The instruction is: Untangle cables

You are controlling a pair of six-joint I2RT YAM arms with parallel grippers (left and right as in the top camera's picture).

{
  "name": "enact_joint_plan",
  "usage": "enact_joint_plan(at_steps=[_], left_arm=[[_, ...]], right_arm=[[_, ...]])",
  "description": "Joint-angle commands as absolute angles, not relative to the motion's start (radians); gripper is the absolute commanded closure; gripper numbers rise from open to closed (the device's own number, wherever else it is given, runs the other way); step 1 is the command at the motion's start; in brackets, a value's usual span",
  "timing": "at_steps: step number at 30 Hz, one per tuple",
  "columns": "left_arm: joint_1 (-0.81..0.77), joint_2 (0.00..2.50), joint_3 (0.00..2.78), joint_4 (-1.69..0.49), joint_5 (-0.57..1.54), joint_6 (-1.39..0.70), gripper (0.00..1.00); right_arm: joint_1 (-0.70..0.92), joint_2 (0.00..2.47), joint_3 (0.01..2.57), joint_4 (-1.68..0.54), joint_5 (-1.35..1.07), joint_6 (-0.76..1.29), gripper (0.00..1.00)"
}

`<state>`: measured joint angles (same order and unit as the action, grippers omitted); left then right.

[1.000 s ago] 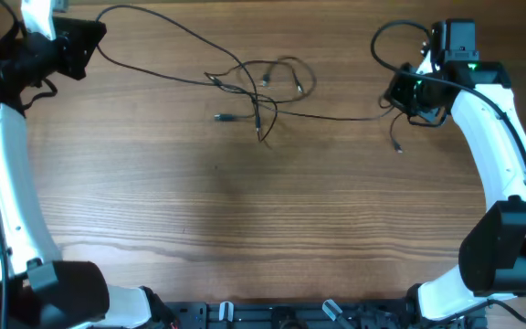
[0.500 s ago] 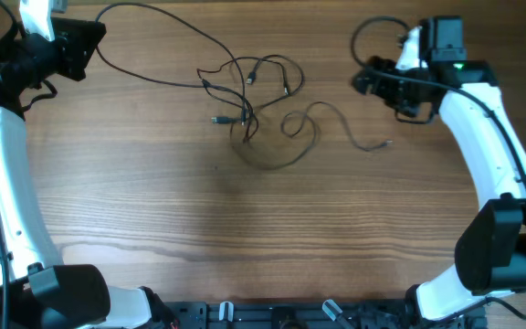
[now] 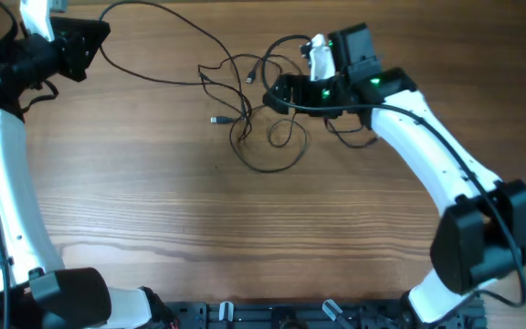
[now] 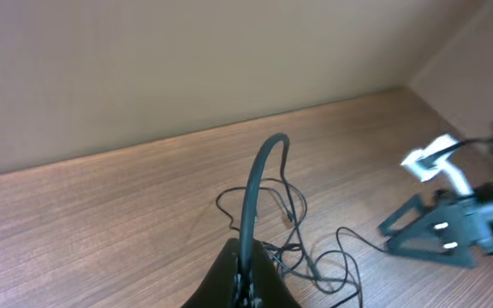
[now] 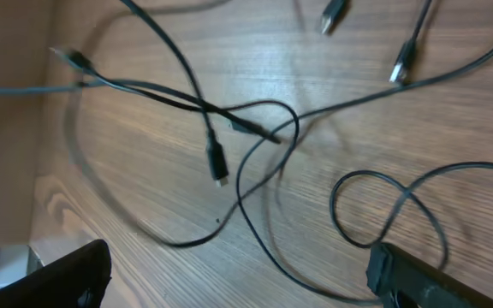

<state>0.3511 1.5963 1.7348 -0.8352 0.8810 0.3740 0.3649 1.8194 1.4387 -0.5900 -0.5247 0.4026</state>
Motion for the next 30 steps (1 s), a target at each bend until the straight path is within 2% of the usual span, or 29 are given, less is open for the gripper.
enact_joint_plan(at_steps=[1, 11, 17, 26, 30], left_arm=[[0.351, 1.514, 1.732, -0.832, 0.924, 0.358, 0.96], [0.278, 1.473, 1.732, -0.828, 0.923, 0.358, 0.96], [0.215, 1.473, 1.732, -0.827, 0.923, 0.358, 0.96], [0.198, 1.471, 1.732, -0.800, 0.874, 0.298, 0.96], [0.198, 1.470, 1.732, -0.801, 0.859, 0.298, 0.96]], right_arm=[[0.386, 1.937, 1.451, -0.561, -0.571, 0.419, 0.04], [0.459, 1.992, 1.451, -0.397, -0.770, 0.469, 0.03], [0.485, 1.993, 1.451, -0.295, -0.755, 0.530, 0.02], [0.519, 2.014, 1.451, -0.274, -0.682, 0.523, 0.01], [0.523, 2.014, 1.451, -0.231, -0.832, 0.484, 0.01]])
